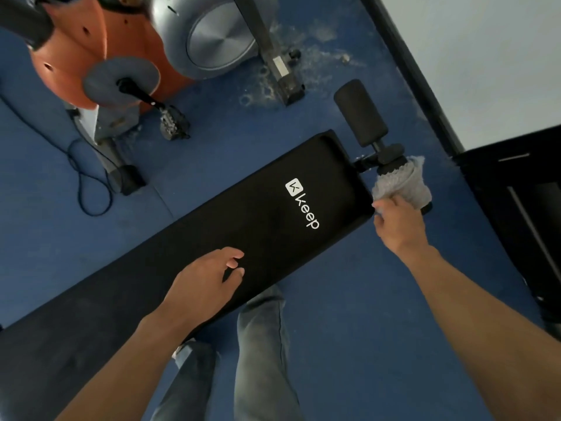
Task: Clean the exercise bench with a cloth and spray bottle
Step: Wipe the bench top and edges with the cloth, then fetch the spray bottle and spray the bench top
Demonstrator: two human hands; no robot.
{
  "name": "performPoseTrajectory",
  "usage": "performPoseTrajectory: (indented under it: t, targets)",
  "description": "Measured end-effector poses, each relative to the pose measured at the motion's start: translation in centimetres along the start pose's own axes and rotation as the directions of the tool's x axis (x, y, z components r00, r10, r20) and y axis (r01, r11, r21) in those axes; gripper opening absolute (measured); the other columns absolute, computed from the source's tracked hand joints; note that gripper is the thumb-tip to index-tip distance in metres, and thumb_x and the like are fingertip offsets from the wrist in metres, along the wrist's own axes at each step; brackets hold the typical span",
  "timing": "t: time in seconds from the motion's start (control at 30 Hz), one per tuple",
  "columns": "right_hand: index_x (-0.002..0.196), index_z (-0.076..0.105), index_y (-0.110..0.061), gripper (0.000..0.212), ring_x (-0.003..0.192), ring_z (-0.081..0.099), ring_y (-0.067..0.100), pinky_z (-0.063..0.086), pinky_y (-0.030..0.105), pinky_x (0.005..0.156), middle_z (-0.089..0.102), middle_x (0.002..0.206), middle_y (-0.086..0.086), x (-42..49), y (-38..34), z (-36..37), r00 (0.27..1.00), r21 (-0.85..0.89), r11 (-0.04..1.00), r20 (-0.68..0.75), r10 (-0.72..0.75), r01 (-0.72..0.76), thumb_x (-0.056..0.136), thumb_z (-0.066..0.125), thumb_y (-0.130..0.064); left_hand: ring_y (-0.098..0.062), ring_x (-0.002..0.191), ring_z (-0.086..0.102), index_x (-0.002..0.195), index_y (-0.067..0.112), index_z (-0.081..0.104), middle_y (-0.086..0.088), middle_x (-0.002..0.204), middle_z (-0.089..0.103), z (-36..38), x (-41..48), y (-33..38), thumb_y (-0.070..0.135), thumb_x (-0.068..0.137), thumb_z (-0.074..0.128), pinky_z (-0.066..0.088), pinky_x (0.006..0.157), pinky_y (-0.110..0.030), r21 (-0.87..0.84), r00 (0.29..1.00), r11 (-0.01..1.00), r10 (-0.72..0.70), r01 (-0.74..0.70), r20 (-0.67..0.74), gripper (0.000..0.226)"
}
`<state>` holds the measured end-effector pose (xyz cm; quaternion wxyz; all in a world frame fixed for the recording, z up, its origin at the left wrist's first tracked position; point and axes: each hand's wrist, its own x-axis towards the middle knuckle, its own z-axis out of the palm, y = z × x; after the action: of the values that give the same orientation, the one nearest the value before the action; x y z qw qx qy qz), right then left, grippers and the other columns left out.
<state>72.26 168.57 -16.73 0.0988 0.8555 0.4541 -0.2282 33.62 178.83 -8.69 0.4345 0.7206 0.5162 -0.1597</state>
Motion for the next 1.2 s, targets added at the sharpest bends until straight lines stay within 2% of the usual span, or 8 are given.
performPoseTrajectory:
  t: [0.17,0.3,0.43,0.6,0.83,0.97,1.07,1.2]
  targets:
    - [0.134,0.058,-0.020,0.033,0.112,0.062,0.025,0.050,0.045,0.100,0.058,0.128,0.007,-6.4,-4.0,0.3,0.986,0.163,0.985,0.166,0.021,-0.048,0.101,0.054,-0.024,-0.007,0.111,0.062,0.134,0.034,0.057,0.015,0.119,0.067,-2.0,-3.3,0.1,0.036,0.099,0.058,0.049,0.095,-0.027,0.065,1.000,0.998,-0.001,0.000,0.018,0.035]
    - [0.142,0.051,-0.024,0.039,0.106,0.059,0.013,0.049,0.030,0.092,0.058,0.122,0.000,-15.4,-8.6,0.5,0.970,0.427,0.901,0.242,-0.027,-0.081,0.103,0.050,-0.023,-0.005,0.104,0.063,0.132,0.034,0.057,0.017,0.111,0.068,-4.4,-7.0,0.1,0.036,0.100,0.055,0.052,0.093,-0.030,0.081,0.998,0.995,0.057,-0.057,0.003,0.033]
    - [0.142,0.049,-0.028,0.040,0.091,0.059,0.005,0.044,0.021,0.084,0.061,0.103,-0.010,-26.5,-13.0,-0.6,0.984,0.615,0.780,0.176,0.001,-0.111,0.102,0.052,-0.024,-0.003,0.102,0.064,0.129,0.034,0.059,0.019,0.107,0.068,-6.3,-12.2,0.3,0.035,0.100,0.054,0.054,0.093,-0.034,0.078,0.984,0.981,0.179,-0.178,-0.002,0.030]
    - [0.135,0.051,-0.034,0.035,0.090,0.063,-0.001,0.045,0.014,0.079,0.065,0.097,-0.013,-41.6,-17.2,-4.2,0.969,0.812,0.555,0.053,0.242,-0.183,0.101,0.054,-0.024,-0.001,0.105,0.062,0.130,0.029,0.060,0.019,0.108,0.067,-8.4,-21.2,0.4,0.029,0.100,0.057,0.051,0.095,-0.028,0.011,0.943,0.945,0.328,-0.327,-0.057,0.030]
    - [0.122,0.054,-0.039,0.029,0.077,0.060,-0.006,0.045,0.018,0.074,0.065,0.089,-0.010,-58.9,-21.7,-4.0,0.805,0.948,0.212,0.071,0.590,-0.239,0.100,0.059,-0.020,0.008,0.095,0.063,0.120,0.035,0.061,0.021,0.101,0.069,-4.4,-32.6,-3.5,0.028,0.099,0.061,0.048,0.081,-0.014,-0.043,0.889,0.895,0.446,-0.444,0.101,0.022]
    - [0.116,0.052,-0.048,0.030,0.080,0.062,-0.003,0.049,0.018,0.077,0.067,0.092,-0.012,-66.3,-21.8,-1.0,0.725,0.944,0.139,0.131,0.676,-0.299,0.099,0.058,-0.023,0.001,0.094,0.067,0.113,0.039,0.063,0.018,0.103,0.070,1.7,-36.5,-4.3,0.029,0.098,0.062,0.056,0.088,-0.027,0.008,0.851,0.886,0.443,-0.464,0.281,0.018]
    - [0.110,0.051,-0.053,0.034,0.083,0.063,-0.005,0.045,0.010,0.073,0.068,0.089,-0.014,-71.8,-21.5,1.6,0.615,0.943,0.083,0.141,0.776,-0.321,0.098,0.060,-0.022,-0.001,0.095,0.067,0.109,0.043,0.062,0.019,0.103,0.070,5.9,-38.8,-3.7,0.029,0.098,0.062,0.056,0.092,-0.033,0.066,0.786,0.842,0.469,-0.536,0.403,0.018]
    - [0.113,0.055,-0.046,0.027,0.083,0.064,-0.003,0.044,0.009,0.069,0.068,0.087,-0.012,-79.2,-21.1,6.0,0.446,0.936,-0.107,0.258,0.857,-0.335,0.100,0.059,-0.023,0.002,0.097,0.065,0.116,0.036,0.062,0.020,0.107,0.068,10.8,-42.3,-1.8,0.032,0.100,0.057,0.054,0.090,-0.025,0.138,0.666,0.731,0.504,-0.668,0.550,0.018]
